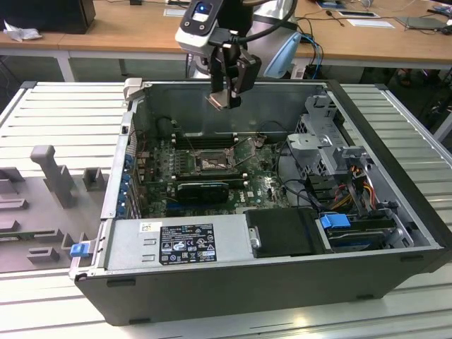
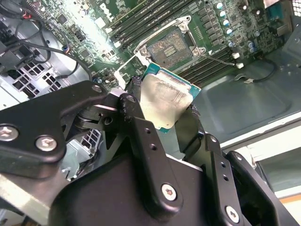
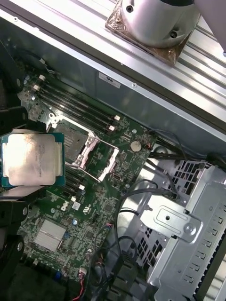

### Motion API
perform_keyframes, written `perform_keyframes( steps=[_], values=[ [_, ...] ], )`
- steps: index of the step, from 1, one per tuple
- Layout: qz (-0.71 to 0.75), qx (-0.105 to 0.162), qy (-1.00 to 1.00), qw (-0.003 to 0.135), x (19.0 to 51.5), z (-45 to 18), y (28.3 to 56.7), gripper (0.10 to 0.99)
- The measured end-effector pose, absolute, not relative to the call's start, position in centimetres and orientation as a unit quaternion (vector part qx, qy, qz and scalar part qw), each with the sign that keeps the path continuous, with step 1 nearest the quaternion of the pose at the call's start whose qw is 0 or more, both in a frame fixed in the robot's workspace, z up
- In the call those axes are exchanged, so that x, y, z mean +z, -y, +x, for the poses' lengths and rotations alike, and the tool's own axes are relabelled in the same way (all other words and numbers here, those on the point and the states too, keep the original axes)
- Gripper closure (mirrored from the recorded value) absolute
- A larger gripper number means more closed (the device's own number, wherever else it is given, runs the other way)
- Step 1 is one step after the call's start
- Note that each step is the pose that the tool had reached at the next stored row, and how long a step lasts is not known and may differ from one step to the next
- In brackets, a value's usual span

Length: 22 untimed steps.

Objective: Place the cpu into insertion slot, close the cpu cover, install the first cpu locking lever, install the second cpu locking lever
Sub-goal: 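Place the cpu into insertion slot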

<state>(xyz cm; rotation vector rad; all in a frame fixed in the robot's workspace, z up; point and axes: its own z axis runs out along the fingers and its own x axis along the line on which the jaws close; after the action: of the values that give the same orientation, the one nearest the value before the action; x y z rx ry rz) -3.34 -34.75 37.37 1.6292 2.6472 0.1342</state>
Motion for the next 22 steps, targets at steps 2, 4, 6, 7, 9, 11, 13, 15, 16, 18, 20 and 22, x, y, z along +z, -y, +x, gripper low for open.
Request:
perform_keyframes(
  steps=[2,4,6,7,9,11,13,15,16,18,20,22],
  values=[
    [0.529,0.043,-0.848,0.015,37.37,-3.33,34.75,0.557],
    [0.534,0.043,-0.844,0.016,37.37,-3.33,34.75,0.557],
    [0.54,0.043,-0.84,0.016,37.37,-3.33,34.75,0.557],
    [0.543,0.043,-0.839,0.016,37.37,-3.34,34.75,0.557],
    [0.55,0.043,-0.834,0.017,37.37,-3.34,34.75,0.557],
    [0.56,0.042,-0.827,0.017,37.36,-3.33,34.75,0.557],
    [0.566,0.042,-0.823,0.017,37.37,-3.33,34.75,0.557],
    [0.572,0.042,-0.819,0.018,37.36,-3.33,34.75,0.557],
    [0.575,0.042,-0.817,0.018,37.36,-3.33,34.75,0.557],
    [0.581,0.042,-0.812,0.018,37.36,-3.33,34.75,0.557],
    [0.587,0.042,-0.808,0.018,37.36,-3.34,34.75,0.557],
    [0.594,0.042,-0.803,0.019,37.36,-3.33,34.75,0.557]
  ],
)
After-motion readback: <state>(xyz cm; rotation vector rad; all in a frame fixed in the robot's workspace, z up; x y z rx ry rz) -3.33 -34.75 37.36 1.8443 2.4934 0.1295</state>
